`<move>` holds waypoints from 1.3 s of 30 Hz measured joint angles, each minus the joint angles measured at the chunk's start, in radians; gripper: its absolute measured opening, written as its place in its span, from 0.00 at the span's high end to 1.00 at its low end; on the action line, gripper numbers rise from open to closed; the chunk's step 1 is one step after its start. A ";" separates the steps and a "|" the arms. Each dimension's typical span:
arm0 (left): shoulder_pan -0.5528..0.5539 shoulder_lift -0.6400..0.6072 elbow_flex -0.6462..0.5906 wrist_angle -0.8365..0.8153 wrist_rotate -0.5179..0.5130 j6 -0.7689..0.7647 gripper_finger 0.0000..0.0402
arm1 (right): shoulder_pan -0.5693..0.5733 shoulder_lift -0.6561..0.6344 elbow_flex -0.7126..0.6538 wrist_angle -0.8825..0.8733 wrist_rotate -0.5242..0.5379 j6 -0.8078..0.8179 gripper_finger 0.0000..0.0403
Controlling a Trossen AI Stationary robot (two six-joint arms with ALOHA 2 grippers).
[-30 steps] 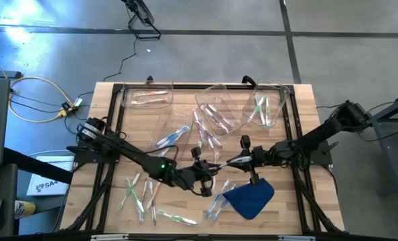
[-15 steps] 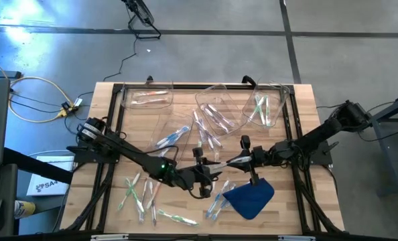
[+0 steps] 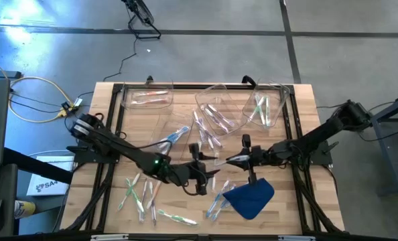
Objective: Pick & Place Toothbrushes
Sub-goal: Put the green toothbrush into the top right transparent bin
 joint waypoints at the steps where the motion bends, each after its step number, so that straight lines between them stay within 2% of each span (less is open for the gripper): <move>1: 0.000 -0.006 0.000 -0.003 0.000 0.005 0.48 | 0.000 -0.011 0.000 -0.018 0.015 0.000 0.96; 9: -0.009 -0.010 0.000 -0.027 0.002 0.031 0.48 | 0.016 -0.146 0.000 -0.206 0.108 0.002 0.96; 14: -0.012 -0.010 0.000 -0.027 0.002 0.030 0.48 | 0.047 -0.252 0.000 -0.356 0.246 0.003 0.96; 19: -0.012 -0.010 0.000 -0.027 0.002 0.030 0.48 | 0.083 -0.358 0.000 -0.509 0.455 0.003 0.96; 24: -0.012 -0.010 0.000 -0.027 0.002 0.022 0.48 | 0.126 -0.439 0.000 -0.611 0.723 0.003 0.96; 28: -0.012 -0.010 0.000 -0.027 0.002 0.022 0.48 | 0.150 -0.493 0.000 -0.630 0.926 0.001 0.96; 31: -0.012 -0.010 0.000 -0.027 0.001 0.022 0.48 | 0.144 -0.528 0.000 -0.631 1.038 -0.025 0.96; 34: -0.012 -0.010 0.000 -0.027 0.001 0.022 0.48 | 0.110 -0.554 0.000 -0.630 1.100 -0.050 0.96; 39: -0.012 -0.010 0.000 -0.027 0.001 0.023 0.48 | -0.008 -0.558 0.000 -0.630 1.109 -0.053 0.96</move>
